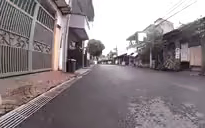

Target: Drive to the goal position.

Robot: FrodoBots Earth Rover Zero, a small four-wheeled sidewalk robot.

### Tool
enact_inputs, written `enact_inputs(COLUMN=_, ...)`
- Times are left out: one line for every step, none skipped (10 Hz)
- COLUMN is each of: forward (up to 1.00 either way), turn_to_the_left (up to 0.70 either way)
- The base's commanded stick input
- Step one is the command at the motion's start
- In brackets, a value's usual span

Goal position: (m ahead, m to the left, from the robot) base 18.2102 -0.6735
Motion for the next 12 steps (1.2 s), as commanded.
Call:
enact_inputs(forward=1.0, turn_to_the_left=0.0)
enact_inputs(forward=1.0, turn_to_the_left=0.0)
enact_inputs(forward=1.0, turn_to_the_left=-0.11)
enact_inputs(forward=1.0, turn_to_the_left=-0.26)
enact_inputs(forward=1.0, turn_to_the_left=-0.39)
enact_inputs(forward=1.0, turn_to_the_left=-0.21)
enact_inputs(forward=1.0, turn_to_the_left=-0.03)
enact_inputs(forward=1.0, turn_to_the_left=0.0)
enact_inputs(forward=1.0, turn_to_the_left=0.0)
enact_inputs(forward=1.0, turn_to_the_left=0.0)
enact_inputs(forward=1.0, turn_to_the_left=0.0)
enact_inputs(forward=1.0, turn_to_the_left=0.0)
